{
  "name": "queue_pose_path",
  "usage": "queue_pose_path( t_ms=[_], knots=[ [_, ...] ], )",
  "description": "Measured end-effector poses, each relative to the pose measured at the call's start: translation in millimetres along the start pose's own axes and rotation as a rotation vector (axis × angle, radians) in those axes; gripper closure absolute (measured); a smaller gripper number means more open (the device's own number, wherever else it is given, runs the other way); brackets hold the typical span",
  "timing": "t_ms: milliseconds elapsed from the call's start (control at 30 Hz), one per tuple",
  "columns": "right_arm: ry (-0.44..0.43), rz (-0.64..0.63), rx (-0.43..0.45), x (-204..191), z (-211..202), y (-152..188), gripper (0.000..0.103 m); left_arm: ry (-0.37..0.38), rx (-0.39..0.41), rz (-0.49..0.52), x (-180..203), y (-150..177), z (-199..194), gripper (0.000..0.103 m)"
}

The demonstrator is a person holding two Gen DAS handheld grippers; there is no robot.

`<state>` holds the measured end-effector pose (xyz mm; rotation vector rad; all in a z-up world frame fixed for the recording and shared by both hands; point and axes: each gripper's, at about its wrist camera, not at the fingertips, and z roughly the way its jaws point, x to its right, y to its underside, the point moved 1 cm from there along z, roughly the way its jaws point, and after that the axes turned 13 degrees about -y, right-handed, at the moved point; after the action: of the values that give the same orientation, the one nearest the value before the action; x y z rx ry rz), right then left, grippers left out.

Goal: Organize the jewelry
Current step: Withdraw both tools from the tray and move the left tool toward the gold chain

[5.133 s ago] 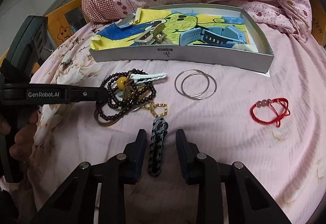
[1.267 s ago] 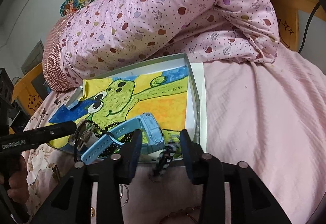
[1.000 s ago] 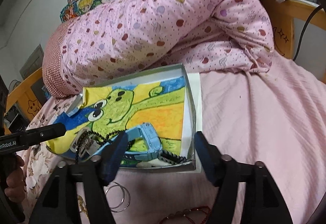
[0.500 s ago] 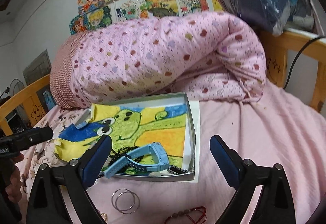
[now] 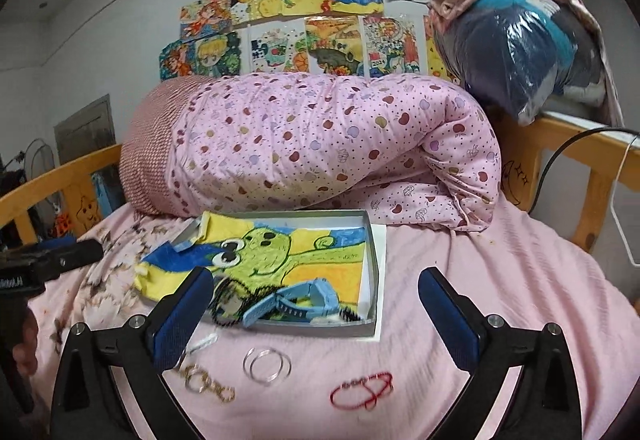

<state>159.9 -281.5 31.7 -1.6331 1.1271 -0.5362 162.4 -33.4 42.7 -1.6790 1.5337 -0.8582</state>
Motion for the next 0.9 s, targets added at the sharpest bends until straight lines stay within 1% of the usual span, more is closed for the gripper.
queue_pose_path(
  t_ms=[133, 267, 367, 600, 667, 800, 900],
  knots=[
    [0.008, -0.027, -0.009, -15.0, -18.2, 5.9, 0.0, 0.013, 0.004, 0.006, -3.8, 9.9, -16.3, 0.002],
    [0.012, -0.018, -0.032, -26.8, -31.6, 12.5, 0.0, 0.007, 0.009, 0.034, -6.2, 21.9, -28.4, 0.002],
    [0.022, 0.0, -0.062, -31.0, -35.3, 18.5, 0.0, 0.011, -0.005, 0.049, -8.7, 32.4, -33.1, 0.002],
    [0.048, 0.032, -0.139, -30.9, -34.3, 34.0, 0.0, 0.008, -0.076, 0.057, -15.4, 55.9, -28.0, 0.002],
    [0.052, 0.043, -0.163, -28.5, -30.5, 39.0, 0.0, 0.011, -0.106, 0.058, -16.8, 61.6, -24.2, 0.002],
    [0.044, 0.075, -0.219, -17.6, -15.6, 52.0, 0.0, 0.033, -0.193, 0.056, -17.0, 72.0, -10.2, 0.002],
    [0.039, 0.118, -0.262, -8.0, -4.2, 60.2, 0.0, 0.032, -0.234, 0.044, -16.6, 78.4, -1.7, 0.002]
  ],
)
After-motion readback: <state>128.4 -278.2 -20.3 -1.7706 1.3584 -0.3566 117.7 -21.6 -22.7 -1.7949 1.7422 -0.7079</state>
